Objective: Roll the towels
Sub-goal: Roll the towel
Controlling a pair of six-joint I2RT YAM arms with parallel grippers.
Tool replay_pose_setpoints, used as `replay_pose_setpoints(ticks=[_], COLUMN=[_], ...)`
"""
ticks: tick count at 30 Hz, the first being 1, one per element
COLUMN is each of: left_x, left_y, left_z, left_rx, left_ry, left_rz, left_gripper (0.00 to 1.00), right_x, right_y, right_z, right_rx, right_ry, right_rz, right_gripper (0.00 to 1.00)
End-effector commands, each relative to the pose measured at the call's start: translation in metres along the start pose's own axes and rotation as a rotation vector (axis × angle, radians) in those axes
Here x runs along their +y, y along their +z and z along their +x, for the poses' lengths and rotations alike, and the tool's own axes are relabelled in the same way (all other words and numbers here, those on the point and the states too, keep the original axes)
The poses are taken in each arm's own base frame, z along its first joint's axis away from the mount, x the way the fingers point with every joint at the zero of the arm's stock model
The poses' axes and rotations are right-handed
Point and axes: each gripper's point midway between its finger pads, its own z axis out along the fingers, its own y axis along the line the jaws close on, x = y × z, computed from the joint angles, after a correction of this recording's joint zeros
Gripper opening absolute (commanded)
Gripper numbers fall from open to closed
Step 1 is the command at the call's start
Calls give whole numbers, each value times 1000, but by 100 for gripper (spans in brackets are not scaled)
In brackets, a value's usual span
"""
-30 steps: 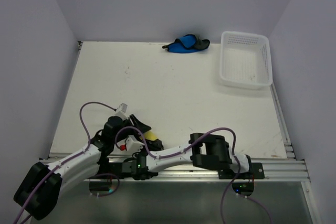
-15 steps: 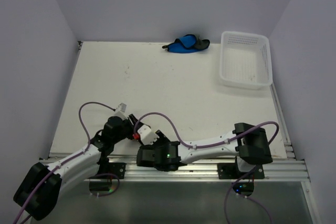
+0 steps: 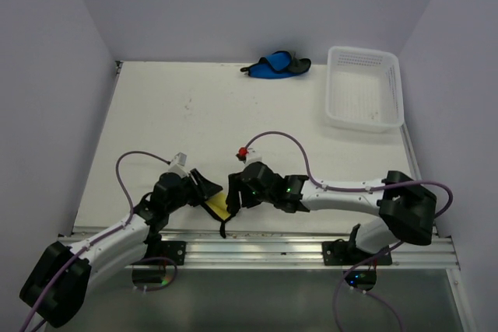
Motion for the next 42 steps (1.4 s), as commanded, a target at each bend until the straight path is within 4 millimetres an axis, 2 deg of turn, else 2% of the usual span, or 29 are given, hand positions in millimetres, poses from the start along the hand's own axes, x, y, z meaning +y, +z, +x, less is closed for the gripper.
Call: replay_pose_setpoints(ticks=[1,3,6,11,17,26,28,29,33,38,42], left_x=[70,71,70,70,70,71,71,72,71,73,72], left_y=[-9,-10,-10,-10,-11,-12,-12,-12,-12,-12,-12], left_z=[39,39,39,40,40,40,40,41,41,42,41], left_rx=[54,54,55,59,57,58,57,59,58,61,59], left_ry=[-11,-10,-9,-8,-6,-5,-7,-7,-6,-7,-8], left_rz=[-155,-159,-156,-154,-153,-157,-155,-156,-155,-160,-159], left_gripper=[47,47,47,47,47,47,47,47,47,47,47], right_x=[38,36,35,18,14,9,11,13,28,25,21], right_y=[14,26,33,41,47,48,50,49,49,53,53], right_z=[-3,2,11,24,29,21,19,24,24,30,34], right_rx=[28,41,78,102,111,106,112,139,158,181,193], right_ry=[86,97,97,79,86,153,167,176,196,231,244], right_rz=[-181,-167,-168,-110,-122,-170,-196,-223,-325,-339,-347], right_gripper=[62,62,62,62,62,63,63,63,64,65,63])
